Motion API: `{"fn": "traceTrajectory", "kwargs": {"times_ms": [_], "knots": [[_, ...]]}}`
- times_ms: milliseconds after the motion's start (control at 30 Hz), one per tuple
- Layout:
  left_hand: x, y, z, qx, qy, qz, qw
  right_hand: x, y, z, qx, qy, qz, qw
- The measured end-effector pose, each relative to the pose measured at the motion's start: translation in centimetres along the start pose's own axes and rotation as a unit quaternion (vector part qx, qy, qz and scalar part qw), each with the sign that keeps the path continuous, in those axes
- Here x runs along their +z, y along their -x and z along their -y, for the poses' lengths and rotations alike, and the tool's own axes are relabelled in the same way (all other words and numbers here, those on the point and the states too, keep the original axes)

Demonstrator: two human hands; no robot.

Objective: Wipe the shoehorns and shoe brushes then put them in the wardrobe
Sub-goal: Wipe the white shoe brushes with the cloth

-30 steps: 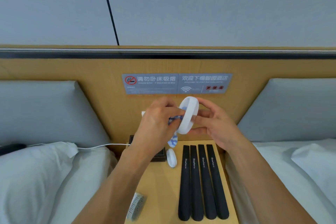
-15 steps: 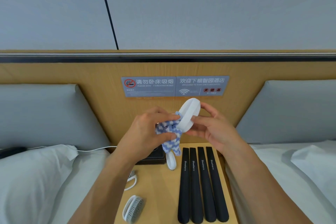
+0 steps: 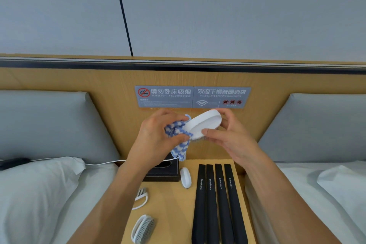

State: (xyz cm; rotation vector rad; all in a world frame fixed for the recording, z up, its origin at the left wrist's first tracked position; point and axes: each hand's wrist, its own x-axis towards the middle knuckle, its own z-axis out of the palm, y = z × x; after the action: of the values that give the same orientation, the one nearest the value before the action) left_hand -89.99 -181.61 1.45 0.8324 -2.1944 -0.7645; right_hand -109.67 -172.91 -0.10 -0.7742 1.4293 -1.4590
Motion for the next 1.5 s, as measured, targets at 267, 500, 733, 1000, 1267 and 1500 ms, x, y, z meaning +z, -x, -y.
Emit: {"fn": "traceTrajectory", "kwargs": {"times_ms": [267, 500, 733, 1000, 1267, 1500], "knots": [[-0.2, -0.9, 0.2, -0.041, -0.009, -0.06, 0.997, 0.6, 0.8, -1.0, 0.05, -0.058, 0.023, 0.997], [-0.8, -1.2, -0.1, -0.037, -0.02, -0.067, 0.997, 0.9, 1.9, -1.6, 0.111, -0.279, 0.112, 0.947], [-0.8, -1.0, -0.9, -0.032, -0.036, -0.091, 0.995, 0.1, 1.7, -1.6, 0.1, -0.22, 0.204, 0.949], [0.4, -0.4, -1.7, -0.017, -0.078, -0.077, 0.994, 0.1, 1.7, -2.1, 0.073, -0.175, 0.197, 0.962], [-0.1, 0.5, -1.9, 0.05, -0.07, 0.023, 0.996, -0.9, 1.7, -1.9, 0.082, -0.216, 0.194, 0.953], [-2.0, 0.2, -1.9, 0.078, 0.022, 0.154, 0.985, -1.6, 1.4, -1.8, 0.073, -0.174, 0.235, 0.953]]}}
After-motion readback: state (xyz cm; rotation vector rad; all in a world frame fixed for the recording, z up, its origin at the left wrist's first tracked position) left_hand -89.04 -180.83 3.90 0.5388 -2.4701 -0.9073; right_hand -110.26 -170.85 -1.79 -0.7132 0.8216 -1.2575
